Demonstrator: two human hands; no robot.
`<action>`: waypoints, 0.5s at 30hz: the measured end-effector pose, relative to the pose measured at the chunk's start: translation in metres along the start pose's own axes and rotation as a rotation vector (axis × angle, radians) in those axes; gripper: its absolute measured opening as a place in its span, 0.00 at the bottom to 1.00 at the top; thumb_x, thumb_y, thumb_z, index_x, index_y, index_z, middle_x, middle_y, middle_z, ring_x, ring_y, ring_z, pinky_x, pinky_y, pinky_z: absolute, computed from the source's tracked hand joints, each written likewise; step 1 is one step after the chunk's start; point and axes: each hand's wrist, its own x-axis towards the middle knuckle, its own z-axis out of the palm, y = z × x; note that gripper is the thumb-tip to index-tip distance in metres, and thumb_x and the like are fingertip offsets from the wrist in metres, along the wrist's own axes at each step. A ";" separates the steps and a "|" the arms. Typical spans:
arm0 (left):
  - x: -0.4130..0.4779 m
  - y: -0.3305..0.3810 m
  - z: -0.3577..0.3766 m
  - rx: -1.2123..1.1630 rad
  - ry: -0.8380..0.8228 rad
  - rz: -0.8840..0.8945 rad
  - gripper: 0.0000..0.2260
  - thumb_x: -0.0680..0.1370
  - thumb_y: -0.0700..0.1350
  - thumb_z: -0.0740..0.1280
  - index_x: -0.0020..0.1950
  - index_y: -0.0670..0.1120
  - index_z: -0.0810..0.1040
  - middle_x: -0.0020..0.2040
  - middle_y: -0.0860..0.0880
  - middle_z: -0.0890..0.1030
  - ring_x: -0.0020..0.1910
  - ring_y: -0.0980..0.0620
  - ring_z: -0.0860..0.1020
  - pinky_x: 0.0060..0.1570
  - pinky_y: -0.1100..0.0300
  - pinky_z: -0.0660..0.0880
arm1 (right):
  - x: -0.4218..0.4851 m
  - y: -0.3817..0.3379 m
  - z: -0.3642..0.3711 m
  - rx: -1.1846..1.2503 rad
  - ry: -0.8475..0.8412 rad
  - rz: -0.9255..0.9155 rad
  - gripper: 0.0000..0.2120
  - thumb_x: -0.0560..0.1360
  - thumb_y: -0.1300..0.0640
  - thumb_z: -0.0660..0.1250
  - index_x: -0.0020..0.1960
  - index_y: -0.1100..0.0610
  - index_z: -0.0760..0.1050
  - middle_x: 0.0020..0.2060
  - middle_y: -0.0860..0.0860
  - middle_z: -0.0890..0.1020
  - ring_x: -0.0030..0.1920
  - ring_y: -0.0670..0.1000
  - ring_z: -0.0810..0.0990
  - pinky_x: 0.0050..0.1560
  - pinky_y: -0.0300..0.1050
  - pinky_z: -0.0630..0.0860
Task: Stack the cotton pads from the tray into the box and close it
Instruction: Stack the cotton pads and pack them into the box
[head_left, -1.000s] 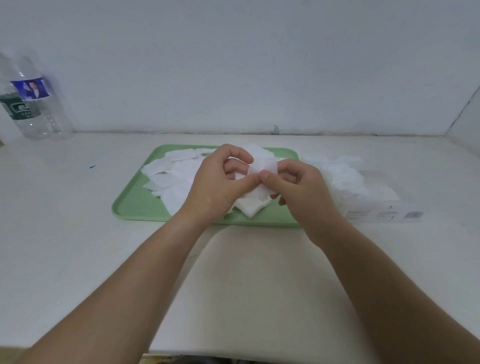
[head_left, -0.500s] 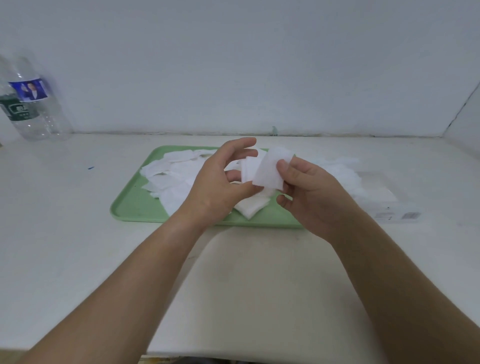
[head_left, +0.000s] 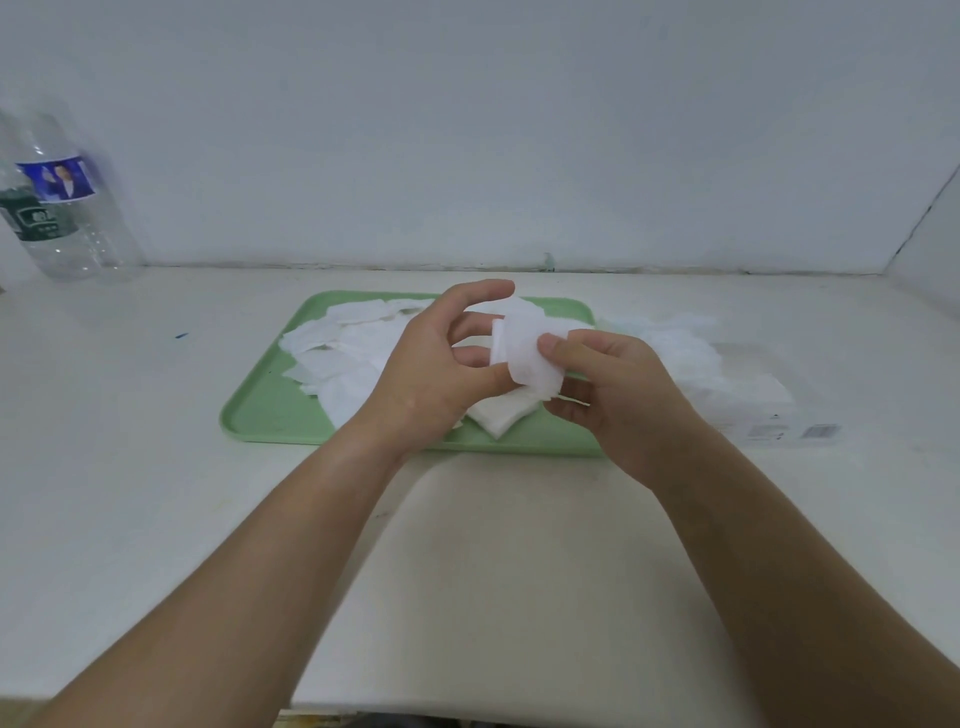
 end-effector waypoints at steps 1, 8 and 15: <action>0.000 0.000 0.000 0.000 0.004 -0.001 0.30 0.68 0.39 0.80 0.68 0.55 0.75 0.56 0.48 0.85 0.50 0.45 0.86 0.60 0.42 0.79 | 0.000 0.001 0.001 0.006 0.012 -0.004 0.06 0.78 0.56 0.69 0.48 0.57 0.82 0.46 0.52 0.86 0.44 0.51 0.82 0.47 0.45 0.76; 0.002 -0.004 -0.001 -0.004 0.001 -0.014 0.27 0.73 0.35 0.76 0.67 0.54 0.75 0.53 0.49 0.86 0.47 0.48 0.86 0.57 0.50 0.81 | 0.003 0.005 0.003 -0.021 0.103 -0.059 0.07 0.76 0.58 0.72 0.50 0.61 0.82 0.43 0.55 0.86 0.42 0.50 0.83 0.46 0.46 0.79; 0.004 -0.007 -0.001 -0.203 0.001 -0.108 0.17 0.75 0.36 0.66 0.63 0.46 0.77 0.48 0.37 0.83 0.45 0.45 0.83 0.48 0.54 0.80 | 0.001 0.005 0.012 -0.065 0.253 -0.192 0.09 0.73 0.62 0.74 0.49 0.57 0.75 0.32 0.49 0.81 0.37 0.51 0.81 0.45 0.51 0.80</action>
